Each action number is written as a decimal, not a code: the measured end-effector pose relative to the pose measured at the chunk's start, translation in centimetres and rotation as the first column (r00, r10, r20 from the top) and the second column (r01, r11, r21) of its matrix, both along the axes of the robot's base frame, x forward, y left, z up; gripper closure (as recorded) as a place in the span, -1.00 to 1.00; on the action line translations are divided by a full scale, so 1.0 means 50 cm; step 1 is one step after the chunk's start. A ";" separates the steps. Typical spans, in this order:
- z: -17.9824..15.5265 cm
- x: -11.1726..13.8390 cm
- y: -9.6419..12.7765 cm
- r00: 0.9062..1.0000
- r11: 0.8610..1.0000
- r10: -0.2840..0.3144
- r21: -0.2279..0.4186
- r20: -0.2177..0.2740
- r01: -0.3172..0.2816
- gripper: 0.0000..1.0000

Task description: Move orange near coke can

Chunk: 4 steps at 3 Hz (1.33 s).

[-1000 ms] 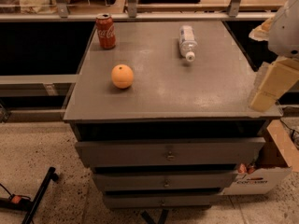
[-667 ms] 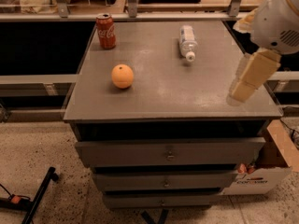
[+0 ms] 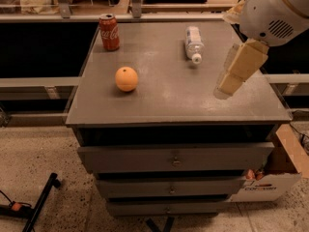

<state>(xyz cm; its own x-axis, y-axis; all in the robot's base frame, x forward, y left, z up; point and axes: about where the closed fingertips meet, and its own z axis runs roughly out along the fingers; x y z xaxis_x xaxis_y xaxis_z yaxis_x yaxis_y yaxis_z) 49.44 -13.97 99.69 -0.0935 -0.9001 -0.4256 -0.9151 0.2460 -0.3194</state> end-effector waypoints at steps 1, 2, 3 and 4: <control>-0.018 0.009 0.013 1.000 0.999 -0.009 0.048 0.015 0.008 -1.00; -0.053 0.044 0.067 0.998 0.990 0.042 0.136 0.050 -0.049 -1.00; -0.074 0.091 0.137 0.990 0.971 0.111 0.202 0.092 -0.127 -1.00; -0.099 0.145 0.209 0.981 0.942 0.167 0.278 0.101 -0.189 -1.00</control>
Offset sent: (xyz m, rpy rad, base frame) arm 0.0456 0.0641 -0.0482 0.2521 -0.0896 0.1178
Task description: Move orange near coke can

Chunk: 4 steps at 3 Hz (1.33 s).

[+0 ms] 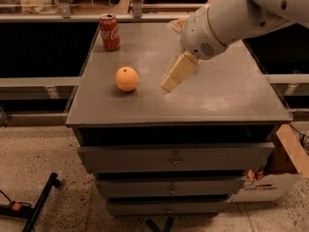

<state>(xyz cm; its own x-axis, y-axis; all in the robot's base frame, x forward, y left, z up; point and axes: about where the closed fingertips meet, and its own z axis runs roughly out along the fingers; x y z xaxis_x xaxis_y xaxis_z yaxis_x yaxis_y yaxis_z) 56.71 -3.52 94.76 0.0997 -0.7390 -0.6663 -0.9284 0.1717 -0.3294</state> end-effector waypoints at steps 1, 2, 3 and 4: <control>-0.036 0.043 0.062 0.999 0.998 0.041 0.057 -0.027 -0.040 -1.00; -0.079 0.079 0.113 0.995 0.991 0.073 0.118 -0.065 -0.065 -1.00; -0.114 0.085 0.146 0.991 0.986 0.089 0.149 -0.096 -0.075 -1.00; -0.147 0.099 0.165 0.988 0.983 0.093 0.168 -0.120 -0.073 -1.00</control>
Offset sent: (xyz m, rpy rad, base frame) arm 0.0626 0.0811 -0.0641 0.1873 0.1155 0.0947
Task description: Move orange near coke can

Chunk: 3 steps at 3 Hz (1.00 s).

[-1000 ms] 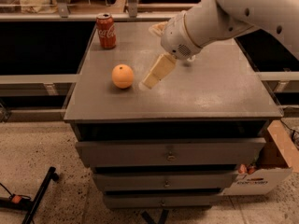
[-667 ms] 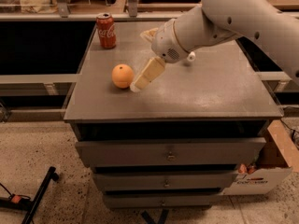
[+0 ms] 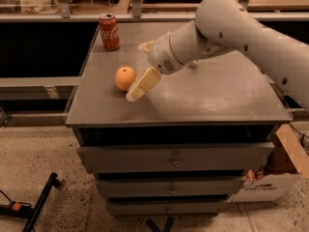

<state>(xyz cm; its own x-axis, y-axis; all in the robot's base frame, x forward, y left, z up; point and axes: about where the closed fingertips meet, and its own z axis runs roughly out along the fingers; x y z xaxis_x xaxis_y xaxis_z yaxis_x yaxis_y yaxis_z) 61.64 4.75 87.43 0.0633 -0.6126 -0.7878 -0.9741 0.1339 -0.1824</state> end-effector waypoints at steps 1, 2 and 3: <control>-0.031 0.020 0.025 1.000 1.000 0.009 0.022 -0.028 -0.009 -1.00; -0.061 0.059 0.048 0.999 1.000 0.002 0.028 -0.053 0.000 -1.00; -0.088 0.111 0.067 0.997 0.999 -0.007 0.035 -0.077 0.009 -0.63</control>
Offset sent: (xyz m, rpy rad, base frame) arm 0.0551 0.0337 -0.0452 0.0373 0.0785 -0.0177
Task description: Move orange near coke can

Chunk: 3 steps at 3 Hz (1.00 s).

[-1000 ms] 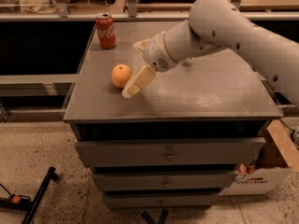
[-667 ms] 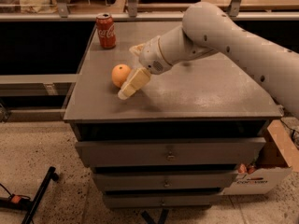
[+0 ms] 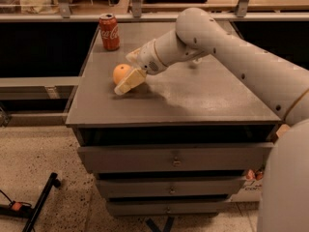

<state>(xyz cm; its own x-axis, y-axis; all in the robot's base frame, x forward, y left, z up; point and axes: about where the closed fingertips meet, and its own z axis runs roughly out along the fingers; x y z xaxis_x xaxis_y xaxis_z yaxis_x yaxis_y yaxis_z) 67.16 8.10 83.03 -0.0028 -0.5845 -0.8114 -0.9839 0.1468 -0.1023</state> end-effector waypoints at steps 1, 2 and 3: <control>-0.017 0.041 0.012 1.000 1.000 -0.015 -0.005 -0.024 0.014 -0.16; -0.024 0.059 0.004 0.998 0.999 -0.038 0.006 -0.052 0.038 0.30; -0.008 0.060 -0.023 0.996 0.997 -0.063 0.048 -0.070 0.066 0.77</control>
Offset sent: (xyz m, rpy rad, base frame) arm 0.0421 -0.0108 -0.0121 0.0232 0.0802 -0.0800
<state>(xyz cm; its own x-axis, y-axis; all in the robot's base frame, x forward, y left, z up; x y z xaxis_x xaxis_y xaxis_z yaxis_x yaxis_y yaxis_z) 70.17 6.97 82.62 -0.0955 -0.5399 -0.8363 -0.9766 0.2135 -0.0264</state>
